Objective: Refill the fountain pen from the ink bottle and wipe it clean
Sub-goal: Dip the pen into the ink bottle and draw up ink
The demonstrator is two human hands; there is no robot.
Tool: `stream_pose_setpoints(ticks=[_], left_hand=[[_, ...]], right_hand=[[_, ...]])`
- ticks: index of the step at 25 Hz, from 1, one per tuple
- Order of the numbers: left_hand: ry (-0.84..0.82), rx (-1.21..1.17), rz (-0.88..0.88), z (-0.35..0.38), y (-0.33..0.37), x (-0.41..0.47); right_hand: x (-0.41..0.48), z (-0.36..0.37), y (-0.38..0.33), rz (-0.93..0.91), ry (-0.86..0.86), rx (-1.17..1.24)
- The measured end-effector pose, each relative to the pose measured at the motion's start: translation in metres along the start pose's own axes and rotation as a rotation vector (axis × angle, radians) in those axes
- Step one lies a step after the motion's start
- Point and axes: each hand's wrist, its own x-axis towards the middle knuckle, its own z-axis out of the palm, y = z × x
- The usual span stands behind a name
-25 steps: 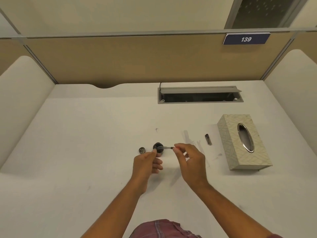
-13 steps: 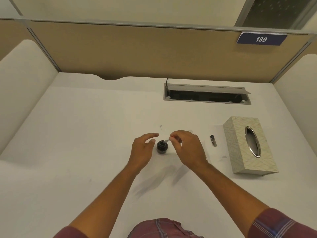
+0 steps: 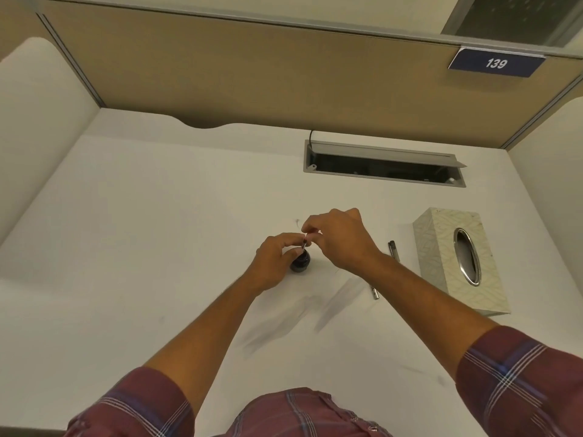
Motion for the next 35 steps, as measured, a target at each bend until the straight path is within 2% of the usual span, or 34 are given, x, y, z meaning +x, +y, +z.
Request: stream_pose_setpoints(ticks=[5, 11, 14, 18, 25, 31, 35], left_hand=[[0.020, -0.012, 0.033, 0.004, -0.001, -0.002], [0.069, -0.043, 0.066, 0.009, -0.004, -0.004], [0.084, -0.023, 0.083, 0.010, -0.009, -0.002], [0.067, -0.013, 0.018, 0.008, -0.012, 0.001], [0.032, -0.010, 0.055, 0.011, -0.019, 0.006], [0.031, 0.064, 0.037, 0.008, -0.022, 0.009], [0.025, 0.057, 0.048, 0.007, -0.022, 0.010]], right_hand=[[0.001, -0.001, -0.001, -0.058, -0.050, -0.140], [0.003, -0.004, -0.003, -0.095, -0.019, -0.282], [0.004, -0.008, -0.005, -0.064, -0.054, -0.253], [0.003, -0.015, -0.005, -0.079, -0.123, -0.112], [0.005, -0.011, -0.007, -0.097, -0.071, -0.324], [0.002, -0.015, -0.005, -0.057, -0.138, -0.109], [0.001, -0.014, -0.003, -0.079, -0.115, -0.164]])
